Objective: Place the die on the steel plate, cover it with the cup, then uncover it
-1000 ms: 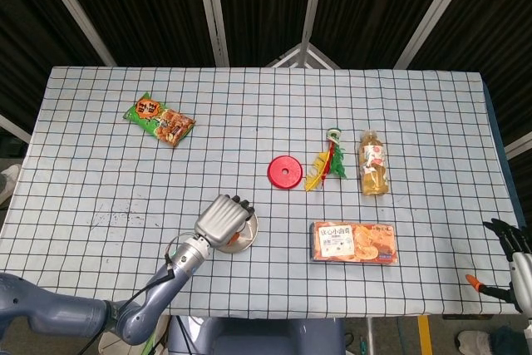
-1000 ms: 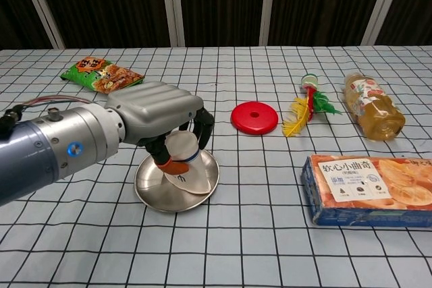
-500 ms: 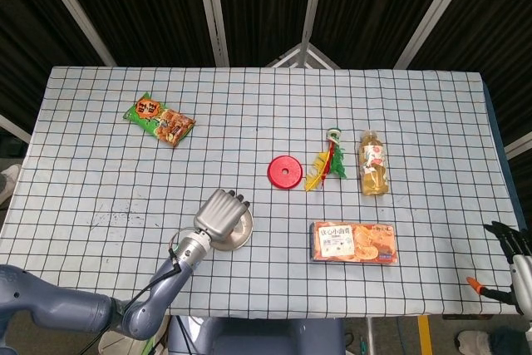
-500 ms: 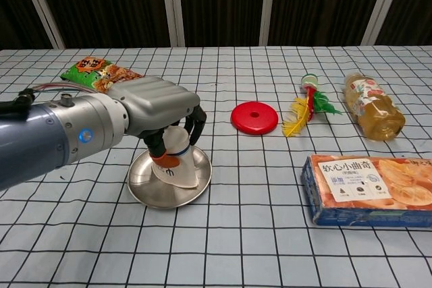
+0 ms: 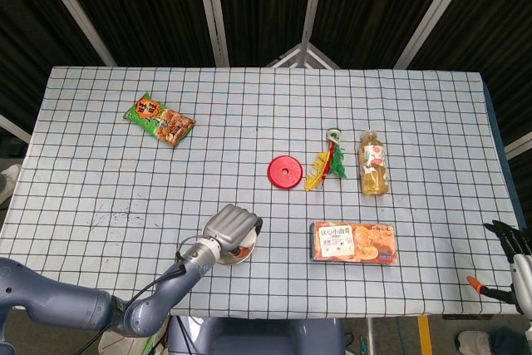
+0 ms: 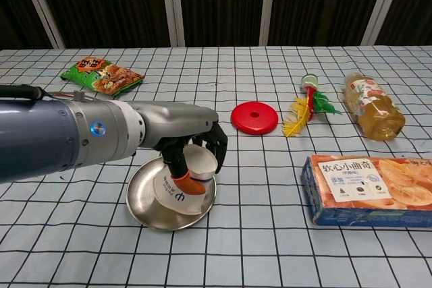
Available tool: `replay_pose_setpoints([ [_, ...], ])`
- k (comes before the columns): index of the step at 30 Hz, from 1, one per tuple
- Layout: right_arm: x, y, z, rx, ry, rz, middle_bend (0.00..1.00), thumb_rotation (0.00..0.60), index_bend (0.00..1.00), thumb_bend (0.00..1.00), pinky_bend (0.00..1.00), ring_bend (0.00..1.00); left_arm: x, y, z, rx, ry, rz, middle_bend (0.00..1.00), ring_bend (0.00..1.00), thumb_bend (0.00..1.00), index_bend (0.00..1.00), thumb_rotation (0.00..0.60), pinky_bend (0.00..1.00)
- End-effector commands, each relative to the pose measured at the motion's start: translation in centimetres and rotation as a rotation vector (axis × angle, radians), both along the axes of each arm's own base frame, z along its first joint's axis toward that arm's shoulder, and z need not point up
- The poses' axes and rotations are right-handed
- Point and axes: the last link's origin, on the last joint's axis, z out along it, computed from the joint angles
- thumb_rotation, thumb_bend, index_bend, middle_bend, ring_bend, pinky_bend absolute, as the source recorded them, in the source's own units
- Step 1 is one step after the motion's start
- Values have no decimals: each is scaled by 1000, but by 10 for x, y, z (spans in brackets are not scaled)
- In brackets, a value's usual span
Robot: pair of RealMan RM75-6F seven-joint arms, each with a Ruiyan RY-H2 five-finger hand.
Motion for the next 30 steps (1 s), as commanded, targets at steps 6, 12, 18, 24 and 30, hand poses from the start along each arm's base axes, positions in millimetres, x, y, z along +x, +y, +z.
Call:
replay_pose_setpoints([
  [6, 1, 0, 0, 2, -2, 4, 141, 600, 186, 56, 0, 131, -7, 2, 9, -17, -4, 21, 469, 397, 429, 538, 600, 547],
  [12, 1, -1, -1, 3, 0, 2, 141, 600, 187, 56, 0, 131, -18, 4, 13, 27, 17, -14, 472, 397, 438, 550, 600, 546],
  [18, 1, -1, -1, -1, 0, -2, 141, 600, 187, 55, 0, 131, -32, 4, 12, 52, -9, -70, 467, 397, 439, 555, 600, 540],
  [24, 1, -2, -2, 2, 2, -5, 141, 600, 194, 56, 0, 131, -47, 4, 7, 61, -91, -97, 467, 397, 440, 556, 600, 538],
  [30, 0, -2, -1, 0, 2, -8, 141, 600, 199, 56, 0, 131, -63, 0, 2, 54, -202, -87, 467, 397, 456, 556, 600, 538],
])
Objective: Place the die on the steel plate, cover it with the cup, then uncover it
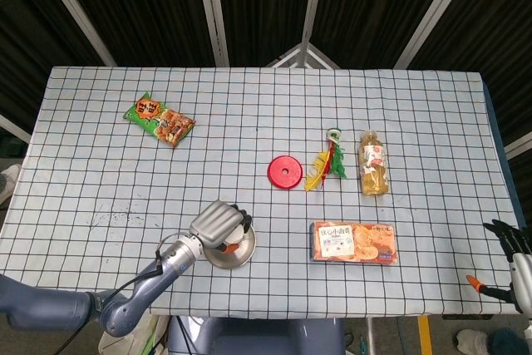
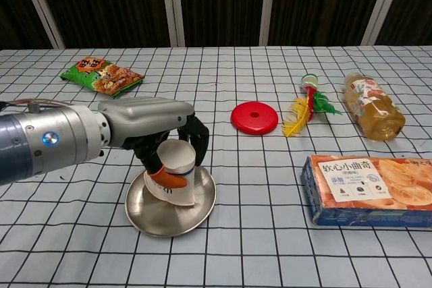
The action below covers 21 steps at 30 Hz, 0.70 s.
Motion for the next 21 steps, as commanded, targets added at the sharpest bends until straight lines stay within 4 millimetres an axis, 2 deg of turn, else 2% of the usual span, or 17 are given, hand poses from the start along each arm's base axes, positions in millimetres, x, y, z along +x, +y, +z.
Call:
replay_pose_setpoints([
  [1, 0, 0, 0, 1, -1, -1, 141, 600, 199, 56, 0, 131, -22, -6, -6, -19, -87, 19, 467, 397, 456, 556, 600, 538],
  [8, 0, -1, -1, 3, 0, -2, 141, 600, 200, 56, 0, 131, -47, -12, -6, -43, -141, 28, 467, 387, 457, 554, 600, 538],
  [15, 0, -1, -2, 6, 1, -8, 141, 600, 199, 55, 0, 131, -61, -19, -3, -78, -212, 48, 468, 386, 456, 554, 600, 538],
  [21, 0, -1, -2, 4, 0, -13, 141, 600, 200, 56, 0, 131, -64, -17, -2, -106, -248, 90, 469, 386, 456, 554, 600, 538],
])
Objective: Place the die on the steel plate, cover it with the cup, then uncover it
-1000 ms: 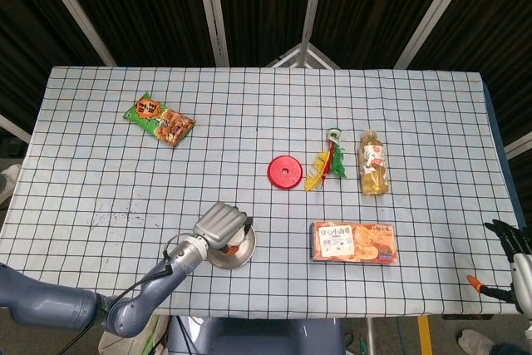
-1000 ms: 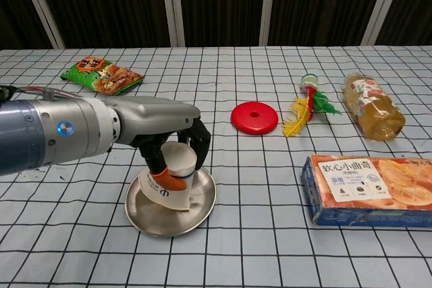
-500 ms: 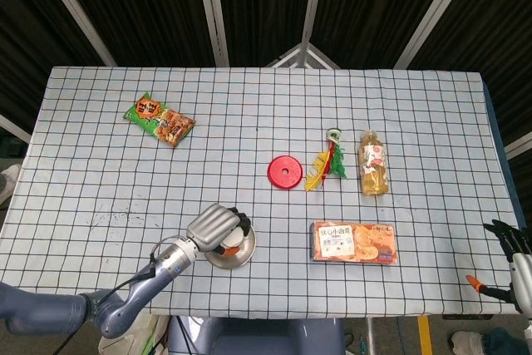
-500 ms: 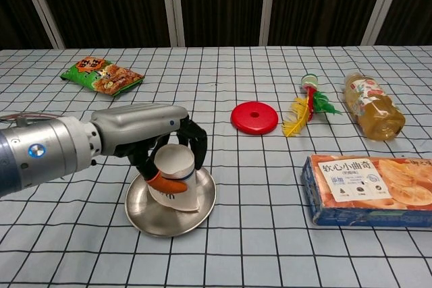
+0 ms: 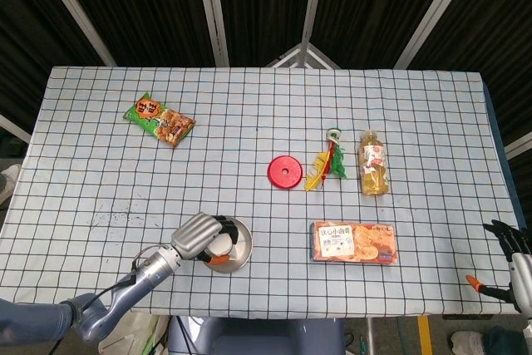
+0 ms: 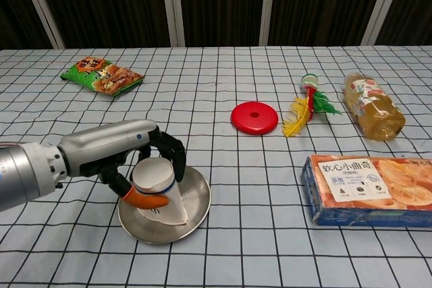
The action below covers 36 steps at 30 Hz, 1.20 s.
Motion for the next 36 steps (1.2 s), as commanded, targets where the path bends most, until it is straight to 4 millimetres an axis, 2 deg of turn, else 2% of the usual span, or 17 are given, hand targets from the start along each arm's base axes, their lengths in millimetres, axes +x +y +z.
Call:
replay_pose_setpoints([
  [1, 0, 0, 0, 1, -1, -1, 141, 600, 200, 56, 0, 131, -4, 3, 2, -6, -8, 23, 469, 386, 456, 554, 600, 538],
  [10, -1, -1, -2, 9, 0, -6, 141, 600, 200, 57, 0, 131, -1, 26, -2, 58, 63, 0, 469, 386, 456, 558, 600, 538],
  [21, -1, -1, -2, 8, 3, -10, 141, 600, 199, 56, 0, 131, 11, 38, -13, 139, 119, -67, 469, 386, 457, 559, 600, 538],
  [29, 0, -1, -3, 11, 3, -9, 141, 600, 199, 56, 0, 131, 17, 28, -15, 127, 75, -93, 469, 386, 456, 561, 600, 538],
  [36, 0, -1, -2, 12, 2, -12, 141, 600, 200, 56, 0, 131, 12, 14, -14, 77, 28, -76, 469, 386, 456, 561, 600, 538],
])
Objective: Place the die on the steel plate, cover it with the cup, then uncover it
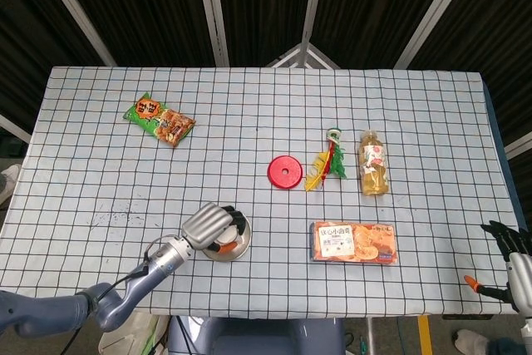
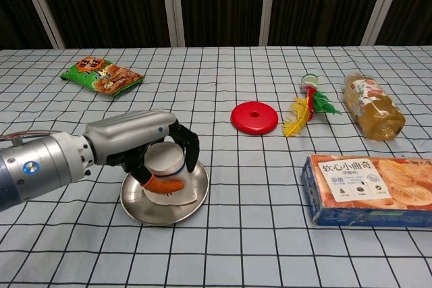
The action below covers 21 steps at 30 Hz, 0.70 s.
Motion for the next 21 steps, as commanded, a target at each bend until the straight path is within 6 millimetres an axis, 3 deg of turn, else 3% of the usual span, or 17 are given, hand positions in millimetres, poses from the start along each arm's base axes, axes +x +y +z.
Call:
replay_pose_setpoints([
  [1, 0, 0, 0, 2, 0, -1, 141, 600, 200, 56, 0, 131, -4, -8, 0, -35, -24, 20, 469, 386, 456, 561, 600, 538],
  [9, 0, 0, 0, 0, 1, -5, 141, 600, 200, 56, 0, 131, -11, -24, 5, -172, -124, 137, 469, 386, 456, 559, 600, 538],
  [21, 2, 0, -4, 17, -5, -4, 141, 600, 200, 57, 0, 131, -29, 2, 17, -31, 24, 74, 469, 386, 456, 560, 600, 538],
])
